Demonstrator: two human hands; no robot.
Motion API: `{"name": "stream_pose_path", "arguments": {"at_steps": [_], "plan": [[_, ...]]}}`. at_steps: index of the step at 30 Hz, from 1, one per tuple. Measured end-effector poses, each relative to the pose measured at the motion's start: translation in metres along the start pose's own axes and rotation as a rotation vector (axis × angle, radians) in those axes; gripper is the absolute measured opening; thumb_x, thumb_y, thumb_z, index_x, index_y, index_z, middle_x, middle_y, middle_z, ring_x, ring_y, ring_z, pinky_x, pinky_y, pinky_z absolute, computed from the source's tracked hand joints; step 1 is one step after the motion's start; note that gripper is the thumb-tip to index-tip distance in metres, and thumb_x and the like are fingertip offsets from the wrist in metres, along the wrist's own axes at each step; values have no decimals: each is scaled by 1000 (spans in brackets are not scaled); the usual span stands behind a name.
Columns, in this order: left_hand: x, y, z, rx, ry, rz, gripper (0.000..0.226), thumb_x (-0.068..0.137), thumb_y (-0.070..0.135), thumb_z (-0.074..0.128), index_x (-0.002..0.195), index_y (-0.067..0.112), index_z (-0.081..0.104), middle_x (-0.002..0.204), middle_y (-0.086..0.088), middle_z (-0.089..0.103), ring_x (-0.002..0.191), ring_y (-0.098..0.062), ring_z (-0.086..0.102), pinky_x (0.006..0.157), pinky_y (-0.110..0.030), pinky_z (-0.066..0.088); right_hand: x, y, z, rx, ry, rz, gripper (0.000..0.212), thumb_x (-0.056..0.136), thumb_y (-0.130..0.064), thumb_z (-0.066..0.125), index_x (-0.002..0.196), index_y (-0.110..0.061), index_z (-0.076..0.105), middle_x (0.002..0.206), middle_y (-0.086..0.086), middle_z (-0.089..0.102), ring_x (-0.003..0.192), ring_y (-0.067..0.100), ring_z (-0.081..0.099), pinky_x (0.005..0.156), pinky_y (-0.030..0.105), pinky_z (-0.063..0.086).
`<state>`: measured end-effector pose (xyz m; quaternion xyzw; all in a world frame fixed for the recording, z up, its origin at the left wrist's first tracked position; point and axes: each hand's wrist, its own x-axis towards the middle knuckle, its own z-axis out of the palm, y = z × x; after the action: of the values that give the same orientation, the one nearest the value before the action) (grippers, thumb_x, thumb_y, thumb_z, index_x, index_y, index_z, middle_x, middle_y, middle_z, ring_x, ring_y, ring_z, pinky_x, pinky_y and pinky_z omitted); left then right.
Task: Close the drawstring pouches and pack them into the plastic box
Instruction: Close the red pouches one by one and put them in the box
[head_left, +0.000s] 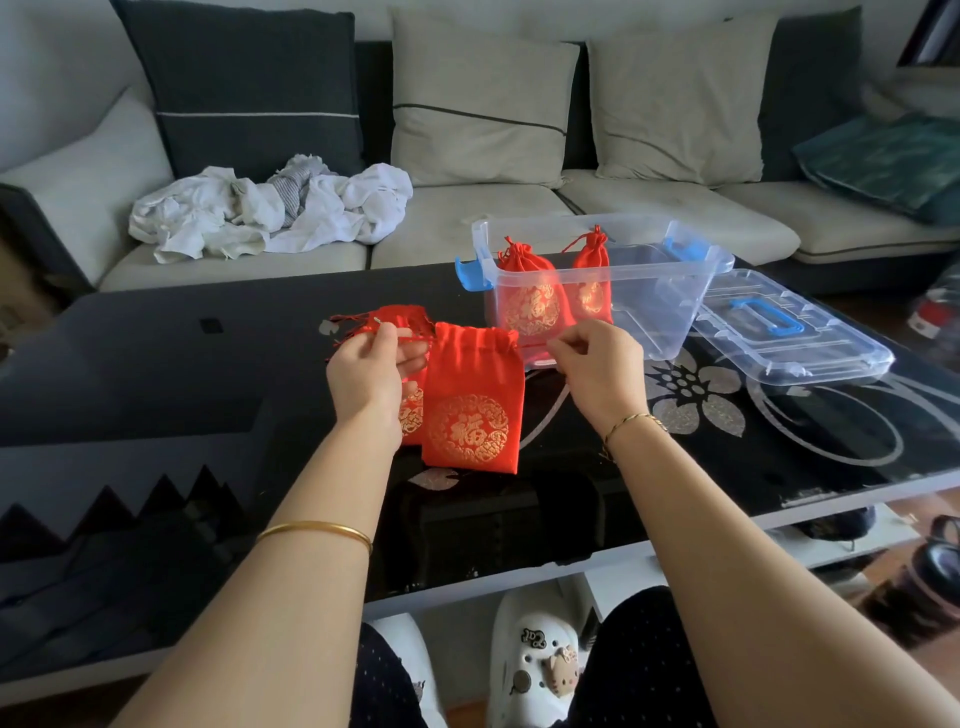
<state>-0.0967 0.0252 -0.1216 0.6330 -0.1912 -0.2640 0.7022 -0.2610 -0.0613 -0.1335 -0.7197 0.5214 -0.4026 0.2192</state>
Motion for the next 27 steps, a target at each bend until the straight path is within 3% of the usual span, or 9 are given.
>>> {"name": "stream_pose_path", "arguments": {"at_steps": [4, 7, 10, 14, 16, 19, 22, 25, 27], "plan": [[0, 2, -2, 113, 66, 45, 21, 95, 24, 49, 81, 18, 63, 72, 1, 67, 66, -10, 63, 54, -21, 41, 1, 1, 1, -15, -43, -43, 13, 90, -9, 55, 94, -9, 68, 87, 2, 63, 79, 17, 58, 66, 21, 42], [1, 1, -4, 237, 100, 100, 24, 92, 26, 50, 71, 21, 60, 72, 0, 66, 72, -15, 63, 67, -31, 47, 0, 3, 1, -70, -28, -65, 16, 90, -7, 53, 98, -9, 67, 90, 5, 65, 80, 23, 63, 76, 32, 52], [2, -1, -5, 324, 124, 124, 26, 90, 30, 48, 73, 15, 61, 73, -4, 64, 68, -19, 58, 69, -36, 48, 0, 3, -1, -126, 7, -85, 14, 89, -7, 53, 95, -5, 65, 85, 9, 64, 77, 27, 63, 74, 39, 54], [0, 3, -4, 396, 133, 73, 29, 91, 26, 44, 71, 11, 58, 67, 4, 52, 60, -13, 46, 67, -32, 38, 2, 3, -1, -149, -21, -40, 17, 92, -14, 51, 80, -4, 57, 78, 5, 57, 68, 18, 52, 60, 28, 41], [1, 5, -3, 320, 154, -30, 31, 91, 23, 43, 64, 11, 52, 64, 3, 48, 57, -13, 42, 63, -31, 35, 2, 2, 0, 67, -106, 122, 21, 94, -16, 45, 77, -6, 52, 71, 5, 51, 60, 15, 44, 53, 25, 35], [-1, 11, -3, 94, 218, -248, 29, 91, 21, 42, 64, 15, 49, 66, 2, 45, 54, -12, 37, 54, -27, 31, 4, 1, 0, 743, -228, 557, 26, 99, -18, 39, 74, -14, 47, 60, 1, 44, 49, 10, 38, 44, 21, 34], [-7, 19, -6, -277, 242, -383, 24, 95, 17, 38, 94, 19, 62, 77, 2, 54, 60, -9, 51, 65, -23, 41, 10, 6, -4, 1217, -182, 860, 34, 99, -15, 37, 65, -15, 42, 48, -3, 38, 37, 8, 33, 39, 18, 29], [-10, 20, -2, -338, 250, -372, 27, 94, 19, 38, 69, 18, 48, 61, 5, 43, 46, -8, 39, 51, -20, 34, 12, 8, -2, 1438, -93, 1018, 37, 99, -14, 33, 62, -14, 39, 43, -5, 35, 31, 7, 29, 40, 16, 26], [-11, 21, 1, -380, 213, -336, 33, 93, 22, 42, 61, 16, 42, 57, 4, 43, 46, -9, 37, 52, -20, 34, 11, 5, -1, 1396, -23, 994, 36, 97, -11, 35, 62, -15, 39, 47, -5, 34, 34, 7, 29, 37, 16, 26]]}}
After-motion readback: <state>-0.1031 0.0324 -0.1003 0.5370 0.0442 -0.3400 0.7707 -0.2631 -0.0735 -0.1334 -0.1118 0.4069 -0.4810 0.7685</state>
